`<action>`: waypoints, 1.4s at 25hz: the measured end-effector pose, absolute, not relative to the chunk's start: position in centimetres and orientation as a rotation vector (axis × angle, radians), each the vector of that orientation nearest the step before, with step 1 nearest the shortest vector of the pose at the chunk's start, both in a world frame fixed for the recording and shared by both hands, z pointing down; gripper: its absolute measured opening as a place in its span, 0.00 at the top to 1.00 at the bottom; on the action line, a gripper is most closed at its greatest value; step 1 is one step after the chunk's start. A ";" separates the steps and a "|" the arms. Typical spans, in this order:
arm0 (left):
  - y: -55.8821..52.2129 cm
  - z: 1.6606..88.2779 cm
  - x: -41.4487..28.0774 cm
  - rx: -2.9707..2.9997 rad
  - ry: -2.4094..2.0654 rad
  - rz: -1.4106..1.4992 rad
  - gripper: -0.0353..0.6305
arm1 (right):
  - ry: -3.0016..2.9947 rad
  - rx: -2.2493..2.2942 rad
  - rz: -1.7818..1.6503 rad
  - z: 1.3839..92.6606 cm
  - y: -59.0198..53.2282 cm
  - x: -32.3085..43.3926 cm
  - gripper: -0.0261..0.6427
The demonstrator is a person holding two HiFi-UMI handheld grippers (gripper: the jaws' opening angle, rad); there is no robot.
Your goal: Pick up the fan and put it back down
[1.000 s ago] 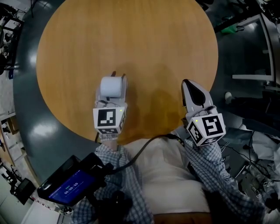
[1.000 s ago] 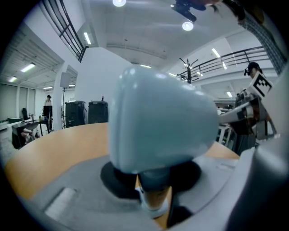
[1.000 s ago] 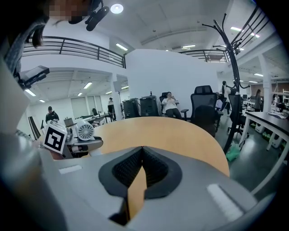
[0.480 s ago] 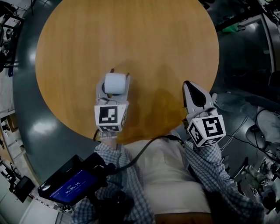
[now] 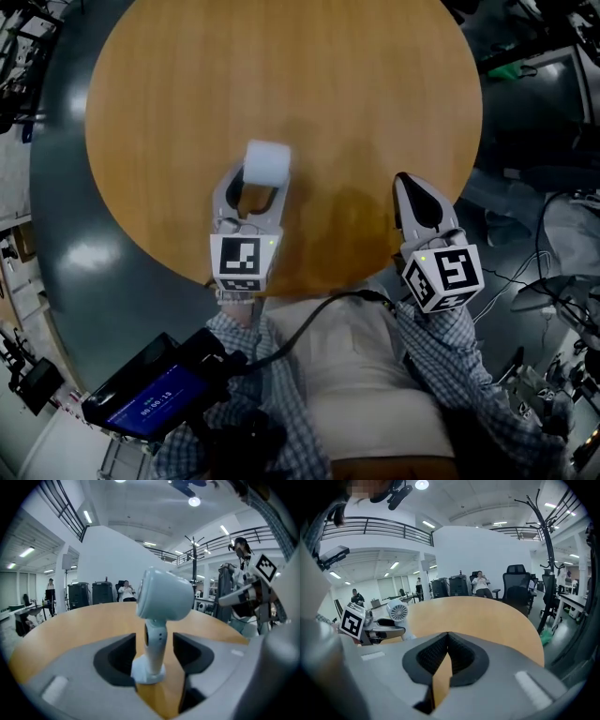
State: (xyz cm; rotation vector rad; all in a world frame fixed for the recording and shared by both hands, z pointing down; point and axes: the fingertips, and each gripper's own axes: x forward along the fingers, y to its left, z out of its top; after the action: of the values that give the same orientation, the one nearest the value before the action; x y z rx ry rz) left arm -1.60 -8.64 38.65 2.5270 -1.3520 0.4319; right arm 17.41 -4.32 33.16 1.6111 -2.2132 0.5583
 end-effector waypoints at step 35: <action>-12.0 37.8 -9.8 2.532 -1.650 0.374 0.95 | -2.512 1.531 0.360 37.2 -12.9 9.8 0.96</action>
State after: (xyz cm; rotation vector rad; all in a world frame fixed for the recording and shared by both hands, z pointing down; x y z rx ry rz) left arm -9.77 -12.04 37.77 2.5316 -1.6498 0.3735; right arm 9.78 -12.94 37.24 1.5312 -2.5121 0.3600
